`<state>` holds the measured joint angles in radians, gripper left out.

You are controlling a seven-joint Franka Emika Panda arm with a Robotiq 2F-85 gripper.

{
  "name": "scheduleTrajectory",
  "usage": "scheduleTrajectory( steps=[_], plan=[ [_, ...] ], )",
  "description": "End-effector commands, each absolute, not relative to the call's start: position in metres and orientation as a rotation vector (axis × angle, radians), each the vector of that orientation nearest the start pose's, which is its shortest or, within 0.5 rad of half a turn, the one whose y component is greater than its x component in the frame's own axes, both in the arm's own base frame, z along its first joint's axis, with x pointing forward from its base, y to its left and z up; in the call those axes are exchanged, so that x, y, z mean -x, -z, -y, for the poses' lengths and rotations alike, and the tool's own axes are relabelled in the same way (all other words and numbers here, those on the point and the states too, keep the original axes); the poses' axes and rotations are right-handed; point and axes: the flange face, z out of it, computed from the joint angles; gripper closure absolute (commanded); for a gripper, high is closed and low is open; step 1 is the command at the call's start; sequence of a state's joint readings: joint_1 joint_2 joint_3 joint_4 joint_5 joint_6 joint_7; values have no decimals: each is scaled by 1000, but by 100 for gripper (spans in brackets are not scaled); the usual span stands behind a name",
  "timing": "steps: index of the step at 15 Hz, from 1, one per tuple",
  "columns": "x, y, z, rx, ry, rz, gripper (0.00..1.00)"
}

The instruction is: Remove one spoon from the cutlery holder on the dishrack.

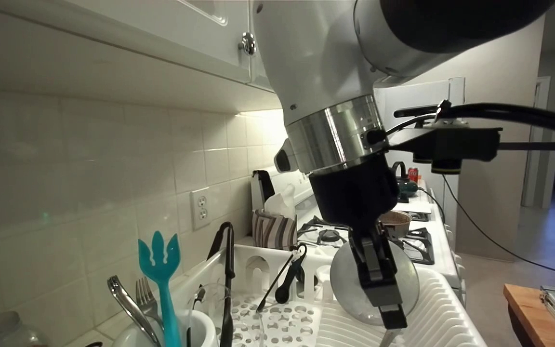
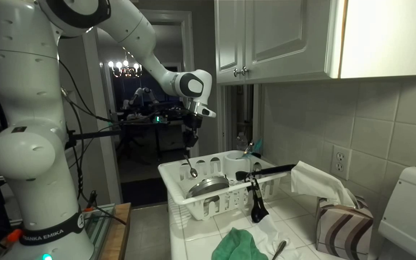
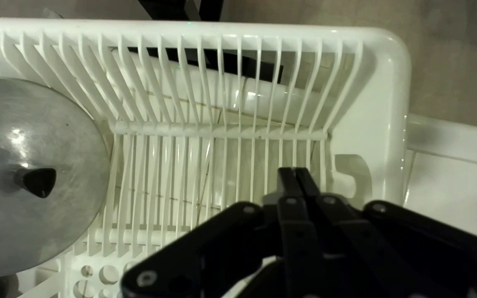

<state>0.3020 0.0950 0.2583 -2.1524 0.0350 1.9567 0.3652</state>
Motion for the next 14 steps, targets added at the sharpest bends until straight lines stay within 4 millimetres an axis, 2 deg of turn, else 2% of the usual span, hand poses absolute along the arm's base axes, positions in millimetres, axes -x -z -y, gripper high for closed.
scheduleTrajectory(
  steps=[1,9,10,11,13,14],
  plan=[
    [-444,-326,-283,3190,-428,264,99],
    [-453,-314,-300,3178,-414,281,99],
    [-453,-314,-300,3192,-426,262,92],
    [-454,-315,-301,3202,-424,247,70],
    [-455,-315,-304,3209,-420,235,67],
    [-455,-315,-305,3212,-419,231,60]
  ],
)
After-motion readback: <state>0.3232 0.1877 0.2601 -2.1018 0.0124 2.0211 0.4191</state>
